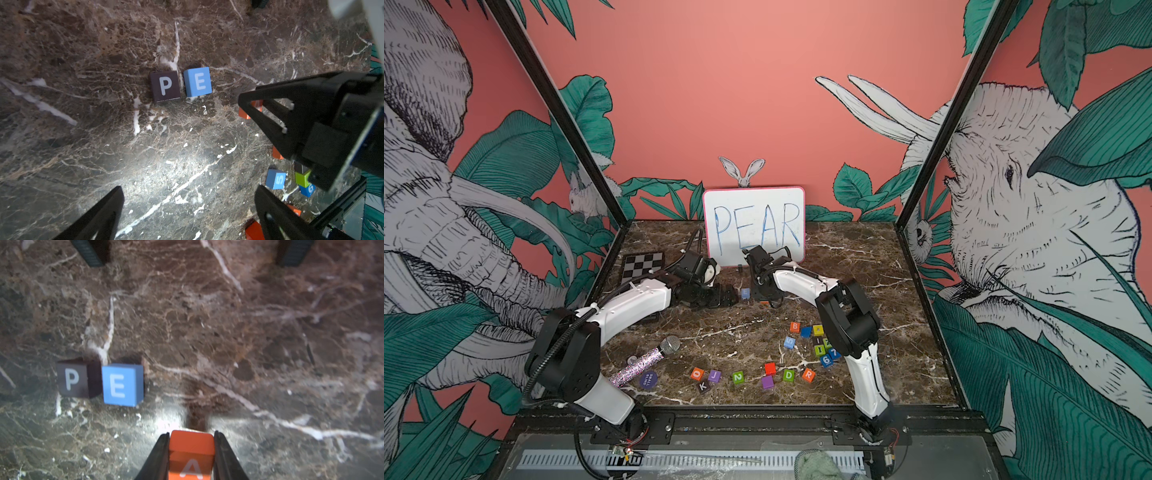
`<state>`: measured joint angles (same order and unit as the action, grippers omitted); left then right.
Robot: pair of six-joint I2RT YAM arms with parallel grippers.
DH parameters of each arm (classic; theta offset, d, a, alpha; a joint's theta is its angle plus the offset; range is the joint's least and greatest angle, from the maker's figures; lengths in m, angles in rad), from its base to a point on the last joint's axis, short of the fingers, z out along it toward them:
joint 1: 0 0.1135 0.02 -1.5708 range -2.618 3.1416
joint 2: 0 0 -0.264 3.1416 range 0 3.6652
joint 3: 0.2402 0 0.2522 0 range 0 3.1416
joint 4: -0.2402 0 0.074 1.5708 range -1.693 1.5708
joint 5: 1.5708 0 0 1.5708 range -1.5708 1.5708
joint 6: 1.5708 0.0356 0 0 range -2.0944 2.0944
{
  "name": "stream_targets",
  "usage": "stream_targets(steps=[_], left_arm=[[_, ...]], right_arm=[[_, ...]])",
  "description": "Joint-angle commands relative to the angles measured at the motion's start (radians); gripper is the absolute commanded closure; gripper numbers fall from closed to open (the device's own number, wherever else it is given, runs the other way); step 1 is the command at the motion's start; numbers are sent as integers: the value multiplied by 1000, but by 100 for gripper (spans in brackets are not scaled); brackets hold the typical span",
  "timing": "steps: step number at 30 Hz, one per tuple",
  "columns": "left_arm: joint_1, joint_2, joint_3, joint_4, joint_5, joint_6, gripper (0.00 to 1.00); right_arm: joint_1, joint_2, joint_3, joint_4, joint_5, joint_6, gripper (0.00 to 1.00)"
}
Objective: Spell the uppercase word “pear” with letter blocks
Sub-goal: Place the letter block at the center of the board.
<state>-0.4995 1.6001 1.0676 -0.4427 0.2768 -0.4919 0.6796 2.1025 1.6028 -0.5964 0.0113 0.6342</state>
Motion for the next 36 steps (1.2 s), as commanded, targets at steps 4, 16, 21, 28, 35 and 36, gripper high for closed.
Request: stream_targets(steps=[4,16,21,28,35,36], left_arm=[[10,28,37,-4,4,17,1],[16,29,16,13,1,9,1],[17,27,15,16,3,9,1],[16,37,20,22,17,10,1],[17,42,23,27,23,9,1],[16,43,23,27,22,10,1]], right_arm=[[-12,61,78,-18,9,-23,68],[-22,129,162,-47,26,-42,68],[-25,155,194,-63,28,-48,68],[-24,177,221,-83,23,-50,68],[-25,184,235,-96,28,-52,68],[-25,185,236,-97,30,-52,68]])
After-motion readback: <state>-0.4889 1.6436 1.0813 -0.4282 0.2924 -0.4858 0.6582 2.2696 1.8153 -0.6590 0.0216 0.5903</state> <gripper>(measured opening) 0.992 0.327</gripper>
